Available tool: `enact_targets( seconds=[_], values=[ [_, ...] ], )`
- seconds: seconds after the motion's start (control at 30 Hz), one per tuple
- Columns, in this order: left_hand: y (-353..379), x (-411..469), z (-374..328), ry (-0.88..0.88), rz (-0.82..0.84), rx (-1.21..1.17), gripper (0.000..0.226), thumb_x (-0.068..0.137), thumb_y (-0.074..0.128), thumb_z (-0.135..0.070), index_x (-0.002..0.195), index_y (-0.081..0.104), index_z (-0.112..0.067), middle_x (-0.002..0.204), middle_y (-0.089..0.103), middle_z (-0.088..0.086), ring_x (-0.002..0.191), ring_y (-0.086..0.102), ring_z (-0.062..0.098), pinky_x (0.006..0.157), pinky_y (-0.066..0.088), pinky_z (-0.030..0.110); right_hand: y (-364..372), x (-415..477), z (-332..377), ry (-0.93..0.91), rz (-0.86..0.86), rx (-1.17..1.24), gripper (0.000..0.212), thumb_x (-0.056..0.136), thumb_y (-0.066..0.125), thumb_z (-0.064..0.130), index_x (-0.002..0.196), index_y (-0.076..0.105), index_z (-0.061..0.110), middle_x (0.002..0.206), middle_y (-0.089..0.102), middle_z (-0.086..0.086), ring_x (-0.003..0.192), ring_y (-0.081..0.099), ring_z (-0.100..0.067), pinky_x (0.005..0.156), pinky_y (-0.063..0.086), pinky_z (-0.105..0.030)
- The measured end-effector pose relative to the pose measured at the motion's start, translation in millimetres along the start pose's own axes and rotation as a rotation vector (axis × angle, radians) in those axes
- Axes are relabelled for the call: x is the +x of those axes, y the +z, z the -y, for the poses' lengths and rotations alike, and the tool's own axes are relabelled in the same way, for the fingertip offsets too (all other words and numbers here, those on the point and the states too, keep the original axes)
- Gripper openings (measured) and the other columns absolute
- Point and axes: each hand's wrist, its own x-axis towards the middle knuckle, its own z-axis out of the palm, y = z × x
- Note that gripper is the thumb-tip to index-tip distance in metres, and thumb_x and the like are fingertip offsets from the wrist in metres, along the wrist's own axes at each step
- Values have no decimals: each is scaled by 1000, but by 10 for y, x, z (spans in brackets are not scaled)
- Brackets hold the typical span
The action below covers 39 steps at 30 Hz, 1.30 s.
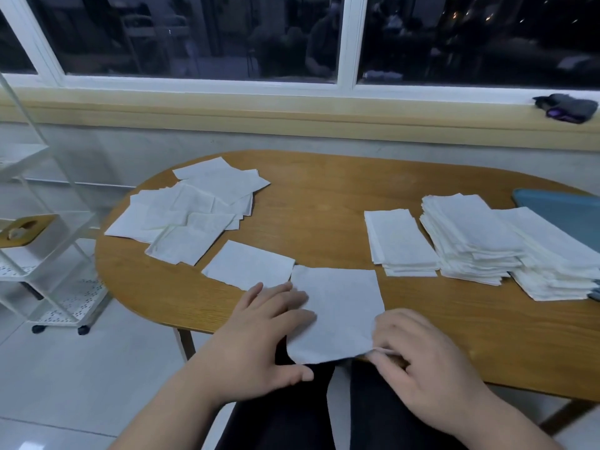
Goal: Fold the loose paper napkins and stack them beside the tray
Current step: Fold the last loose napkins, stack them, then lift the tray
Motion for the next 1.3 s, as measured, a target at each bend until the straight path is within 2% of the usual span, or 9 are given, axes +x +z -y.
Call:
enact_targets(
  seconds=[0.2, 0.3, 0.4, 0.53, 0.7, 0.93, 1.07, 1.17, 1.3],
  values=[
    [-15, 134, -83, 0, -208, -131, 22, 91, 60, -43, 109, 69, -34, 104, 62, -28, 105, 54, -8, 100, 40, 26, -143, 242, 81, 303, -183, 330, 14, 86, 69, 30, 74, 63, 26, 82, 64, 8, 82, 61, -15, 68, 45, -22],
    [-72, 255, -161, -189, -307, -297, 19, 93, 54, -34, 87, 69, -24, 76, 63, -17, 80, 59, 5, 76, 46, 27, -115, 435, 51, 418, -227, 284, 25, 84, 76, 28, 101, 61, 38, 103, 58, 29, 100, 55, 2, 79, 41, -10],
    [-27, 335, -141, -389, -314, -368, 15, 92, 61, -32, 105, 68, -31, 89, 66, -15, 91, 58, 6, 82, 49, 28, 13, 479, -36, 330, -262, 44, 50, 80, 81, 27, 125, 58, 28, 118, 42, 31, 116, 42, 6, 100, 35, -20],
    [111, 384, -73, -428, -354, -218, 62, 87, 71, -28, 143, 45, -33, 124, 44, -26, 119, 29, -9, 108, 28, 30, 108, 436, -120, 125, -149, -70, 28, 84, 68, 36, 107, 71, 21, 114, 54, 14, 113, 49, -7, 99, 39, -25],
    [106, 330, -51, -366, -378, -287, 46, 85, 56, -36, 131, 57, -33, 130, 45, -26, 131, 37, -2, 113, 33, 41, 106, 438, -113, 64, 123, -97, 38, 87, 57, 58, 107, 72, 30, 109, 59, 22, 109, 52, -2, 98, 44, -33],
    [70, 280, -29, -223, -257, -289, 42, 81, 52, -29, 122, 63, -35, 127, 50, -27, 132, 41, 3, 115, 26, 51, 60, 343, -32, 24, 194, -185, 61, 68, 61, 82, 107, 70, 35, 102, 52, 21, 102, 51, -7, 95, 38, -29],
    [71, 273, -38, -242, -268, -354, 34, 84, 54, -28, 114, 66, -39, 124, 53, -28, 131, 45, 6, 120, 18, 50, 63, 207, -25, -119, 106, -200, 28, 75, 71, 51, 94, 72, 31, 88, 52, 13, 91, 55, -15, 88, 39, -34],
    [16, 246, -42, -290, -327, -547, 26, 86, 55, -33, 106, 70, -39, 124, 60, -20, 130, 49, 13, 113, 32, 39, 26, 206, 22, -173, 62, -50, 15, 75, 61, 21, 82, 71, 29, 78, 51, 15, 81, 54, -8, 83, 40, -28],
    [-216, 141, 19, -379, -421, -722, 30, 84, 50, -44, 106, 71, -37, 117, 67, -13, 114, 61, 9, 91, 44, 14, -140, 555, 276, 190, 205, 350, 15, 92, 60, 30, 80, 68, 31, 76, 60, 12, 75, 59, -6, 65, 40, -17]
  ],
)
